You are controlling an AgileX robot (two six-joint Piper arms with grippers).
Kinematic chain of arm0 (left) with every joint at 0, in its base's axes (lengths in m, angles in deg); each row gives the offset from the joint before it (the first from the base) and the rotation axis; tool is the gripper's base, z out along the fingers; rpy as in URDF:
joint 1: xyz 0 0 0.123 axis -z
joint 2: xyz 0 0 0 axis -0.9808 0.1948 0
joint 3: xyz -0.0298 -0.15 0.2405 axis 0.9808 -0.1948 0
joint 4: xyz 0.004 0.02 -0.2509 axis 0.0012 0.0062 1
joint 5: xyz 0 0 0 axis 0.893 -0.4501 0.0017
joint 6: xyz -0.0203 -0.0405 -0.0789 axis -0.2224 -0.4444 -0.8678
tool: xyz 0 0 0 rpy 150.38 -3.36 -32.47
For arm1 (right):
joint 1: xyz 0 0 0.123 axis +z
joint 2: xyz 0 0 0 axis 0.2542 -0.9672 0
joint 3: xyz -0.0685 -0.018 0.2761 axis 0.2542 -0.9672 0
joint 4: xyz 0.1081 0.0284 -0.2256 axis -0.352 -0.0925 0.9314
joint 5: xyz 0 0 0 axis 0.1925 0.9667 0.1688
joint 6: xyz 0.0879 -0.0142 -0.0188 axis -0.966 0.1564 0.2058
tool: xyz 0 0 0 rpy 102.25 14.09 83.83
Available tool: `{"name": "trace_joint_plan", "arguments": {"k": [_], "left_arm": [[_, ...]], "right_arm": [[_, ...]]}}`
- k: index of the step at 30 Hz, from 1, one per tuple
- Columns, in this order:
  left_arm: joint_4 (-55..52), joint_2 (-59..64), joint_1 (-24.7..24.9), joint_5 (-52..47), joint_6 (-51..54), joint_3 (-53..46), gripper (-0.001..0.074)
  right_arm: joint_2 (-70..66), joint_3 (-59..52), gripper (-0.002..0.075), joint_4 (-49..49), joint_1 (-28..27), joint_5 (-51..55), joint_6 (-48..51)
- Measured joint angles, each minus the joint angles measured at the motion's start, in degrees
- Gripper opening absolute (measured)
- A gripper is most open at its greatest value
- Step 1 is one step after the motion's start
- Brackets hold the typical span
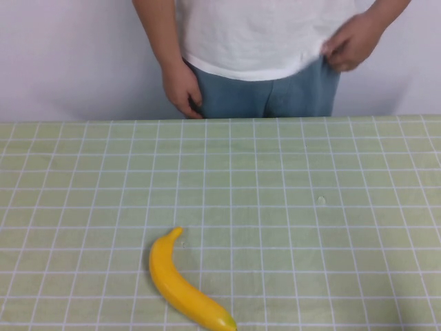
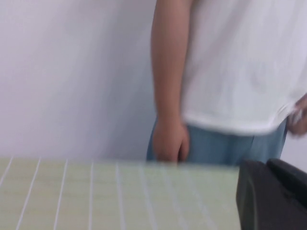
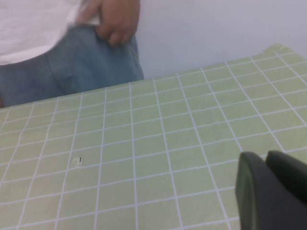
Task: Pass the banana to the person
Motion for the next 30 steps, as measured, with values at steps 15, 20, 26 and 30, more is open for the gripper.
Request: {"name": "trace_joint_plan", "arguments": {"k": [15,20,26,30], "left_arm": [[14.7,-0.1,0.0,36.1,5.9,4.8,-0.0004],[23.3,1.6,0.0,17.2,20.3,19.5,-0.0004],[29.2,15.7,0.0,-10.3,25.7,32.2,-0.0004],[29.0,25.3,0.0,-17.9,26.8,34.3,-0.0004]], "right_arm": [[0.0,0.0,-0.0007,0.0,0.0,0.0,0.0],[0.0,0.0,-0.0007,0.0,0.0,0.0,0.0],[0.0,0.0,-0.0007,0.0,0.0,0.0,0.0],[0.0,0.0,-0.0007,0.0,0.0,0.0,0.0]]}}
